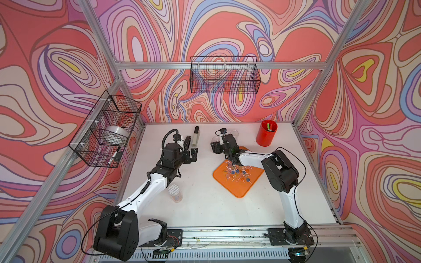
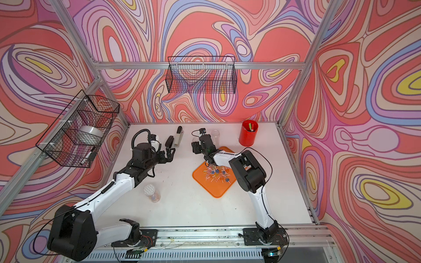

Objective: Pour the candies out of the jar
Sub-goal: Place the jar at the center of the board.

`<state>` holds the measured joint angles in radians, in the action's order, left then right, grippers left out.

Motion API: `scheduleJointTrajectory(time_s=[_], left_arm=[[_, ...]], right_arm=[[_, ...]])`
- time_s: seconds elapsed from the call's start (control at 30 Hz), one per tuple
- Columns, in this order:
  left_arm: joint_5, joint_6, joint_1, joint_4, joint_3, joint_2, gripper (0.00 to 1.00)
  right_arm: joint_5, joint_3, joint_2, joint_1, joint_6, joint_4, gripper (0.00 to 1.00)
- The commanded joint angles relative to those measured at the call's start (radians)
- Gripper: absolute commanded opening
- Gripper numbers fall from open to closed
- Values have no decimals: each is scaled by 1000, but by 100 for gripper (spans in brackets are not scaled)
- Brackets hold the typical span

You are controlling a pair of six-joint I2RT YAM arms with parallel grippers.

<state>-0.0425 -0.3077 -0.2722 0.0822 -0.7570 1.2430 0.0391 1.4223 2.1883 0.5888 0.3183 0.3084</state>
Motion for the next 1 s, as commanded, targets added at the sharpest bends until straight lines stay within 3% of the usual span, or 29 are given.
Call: scheduleJointTrajectory(time_s=[0.0,0.1,0.17,0.4,0.73,0.97], left_arm=[[26,-31,9,38,16,-22,100],[29,-52,11,20,13,-25,100],[46,-76,13,13,23,-37,100],[34,-125,15,-135,39,-137,100],[110,-260,14,-664,34,-349,100],[145,-325,-7,-778,99,-493,100]], right_arm=[[15,20,31,1,-19,3,64],[-7,15,3,1,-7,1,79],[-30,15,-31,1,0,-9,97],[-52,23,-166,1,8,-143,98],[-45,-107,-378,2,10,-275,98],[25,-188,-484,1,22,-346,98]])
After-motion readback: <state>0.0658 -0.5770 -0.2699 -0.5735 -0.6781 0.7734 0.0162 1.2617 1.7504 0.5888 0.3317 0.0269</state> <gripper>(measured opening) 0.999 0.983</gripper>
